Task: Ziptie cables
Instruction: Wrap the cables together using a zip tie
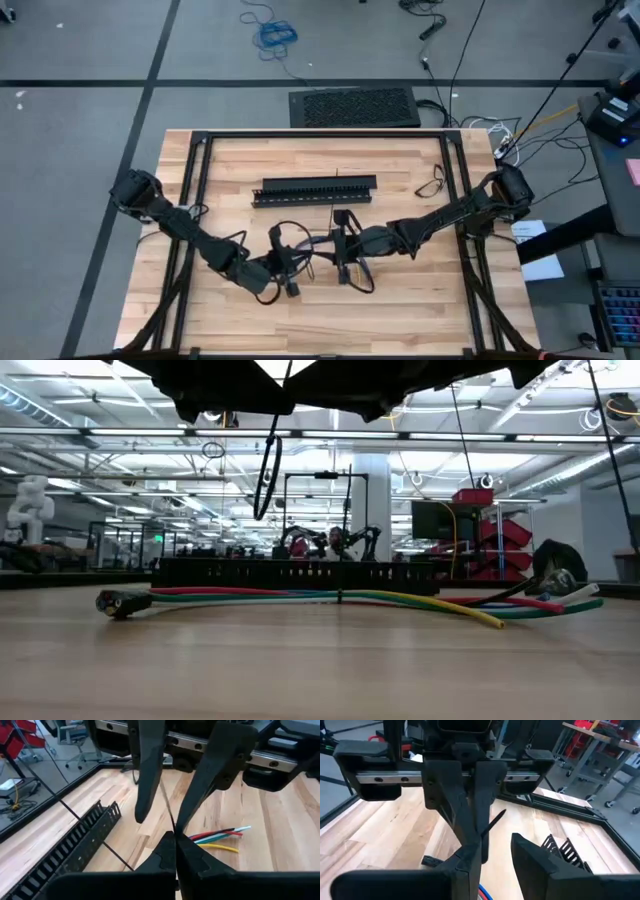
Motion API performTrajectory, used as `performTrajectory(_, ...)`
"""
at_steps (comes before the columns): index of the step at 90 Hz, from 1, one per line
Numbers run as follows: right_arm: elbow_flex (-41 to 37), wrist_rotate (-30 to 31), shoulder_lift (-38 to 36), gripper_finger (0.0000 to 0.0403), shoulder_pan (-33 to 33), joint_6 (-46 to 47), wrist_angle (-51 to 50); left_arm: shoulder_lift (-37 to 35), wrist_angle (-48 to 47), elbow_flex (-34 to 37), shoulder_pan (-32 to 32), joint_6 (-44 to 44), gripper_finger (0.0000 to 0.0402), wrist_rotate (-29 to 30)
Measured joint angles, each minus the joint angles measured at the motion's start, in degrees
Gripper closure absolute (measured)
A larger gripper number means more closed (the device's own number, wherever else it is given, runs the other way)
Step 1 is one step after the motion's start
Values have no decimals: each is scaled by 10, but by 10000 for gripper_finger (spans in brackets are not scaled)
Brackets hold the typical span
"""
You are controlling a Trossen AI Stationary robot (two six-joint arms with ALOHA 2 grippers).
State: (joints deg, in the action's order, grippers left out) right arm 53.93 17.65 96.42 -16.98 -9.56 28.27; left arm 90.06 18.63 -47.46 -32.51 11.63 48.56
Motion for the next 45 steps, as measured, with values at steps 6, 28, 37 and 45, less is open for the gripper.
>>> performTrajectory(6, 0, -1, 0, 305, 0, -1, 3, 0, 1, 0, 0, 0, 402, 0)
performTrajectory(28, 0, -103, 0, 334, 30, 3, 22, 0, 4, 0, 1, -1, 402, -3)
performTrajectory(37, 0, -136, 0, 380, 41, 9, 10, 0, 3, 0, 2, -1, 401, -2)
performTrajectory(45, 0, -145, 0, 398, 43, 10, 0, 1, 1, 0, 2, -1, 402, 2)
